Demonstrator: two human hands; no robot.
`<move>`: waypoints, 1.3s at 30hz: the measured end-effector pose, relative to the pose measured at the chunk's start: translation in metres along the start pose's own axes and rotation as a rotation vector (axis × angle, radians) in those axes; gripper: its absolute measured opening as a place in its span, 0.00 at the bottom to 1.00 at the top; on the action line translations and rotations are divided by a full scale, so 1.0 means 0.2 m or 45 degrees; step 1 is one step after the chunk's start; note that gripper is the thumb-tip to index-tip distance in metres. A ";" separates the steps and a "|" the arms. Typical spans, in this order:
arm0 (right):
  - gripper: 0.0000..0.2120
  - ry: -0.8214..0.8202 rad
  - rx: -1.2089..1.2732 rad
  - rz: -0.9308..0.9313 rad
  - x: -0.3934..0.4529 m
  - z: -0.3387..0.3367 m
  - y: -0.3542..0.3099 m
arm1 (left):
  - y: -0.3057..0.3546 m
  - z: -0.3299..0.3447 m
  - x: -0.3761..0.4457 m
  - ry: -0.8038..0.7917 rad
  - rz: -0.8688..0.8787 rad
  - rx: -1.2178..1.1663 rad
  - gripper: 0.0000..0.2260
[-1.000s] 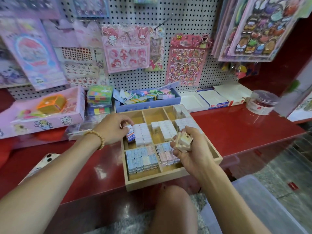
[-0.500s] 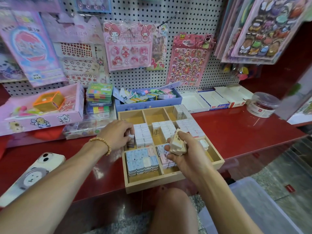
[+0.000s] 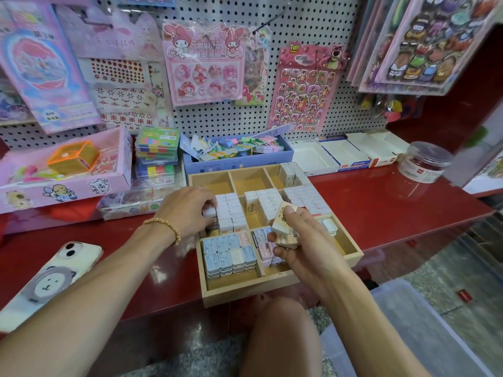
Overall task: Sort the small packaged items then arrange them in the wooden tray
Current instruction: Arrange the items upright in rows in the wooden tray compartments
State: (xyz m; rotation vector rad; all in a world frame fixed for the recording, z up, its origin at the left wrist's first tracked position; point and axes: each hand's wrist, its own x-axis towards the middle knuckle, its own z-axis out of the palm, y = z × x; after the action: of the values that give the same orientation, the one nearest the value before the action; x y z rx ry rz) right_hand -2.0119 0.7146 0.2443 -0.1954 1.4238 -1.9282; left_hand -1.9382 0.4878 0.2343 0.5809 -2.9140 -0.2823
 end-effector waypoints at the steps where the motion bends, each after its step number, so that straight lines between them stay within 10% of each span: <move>1: 0.06 -0.006 -0.009 -0.004 0.00 0.00 0.00 | 0.01 -0.03 0.00 0.026 -0.005 -0.020 0.08; 4: 0.06 -0.027 -0.041 -0.020 0.00 0.03 0.00 | 0.10 -0.13 -0.03 0.179 -0.005 -0.446 0.06; 12: 0.17 -0.148 -0.031 -0.014 -0.01 0.07 -0.01 | 0.38 -0.18 -0.09 -0.414 0.119 -1.297 0.18; 19: 0.25 -0.131 0.293 0.079 0.00 -0.01 -0.02 | 0.44 -0.19 -0.07 -0.389 -0.044 -1.392 0.15; 27: 0.11 -0.110 0.037 -0.078 -0.03 -0.10 -0.03 | 0.45 -0.19 -0.05 -0.362 -0.173 -1.483 0.11; 39: 0.22 -0.125 -0.406 -0.166 0.00 -0.20 -0.05 | 0.53 -0.16 -0.03 -0.403 -0.036 -1.428 0.08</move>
State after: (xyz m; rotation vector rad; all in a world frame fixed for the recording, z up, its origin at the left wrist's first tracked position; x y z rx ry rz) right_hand -2.0368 0.7460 0.2376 -0.5362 1.6803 -1.7551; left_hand -1.9642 0.5809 0.2879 0.3703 -2.3924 -1.9341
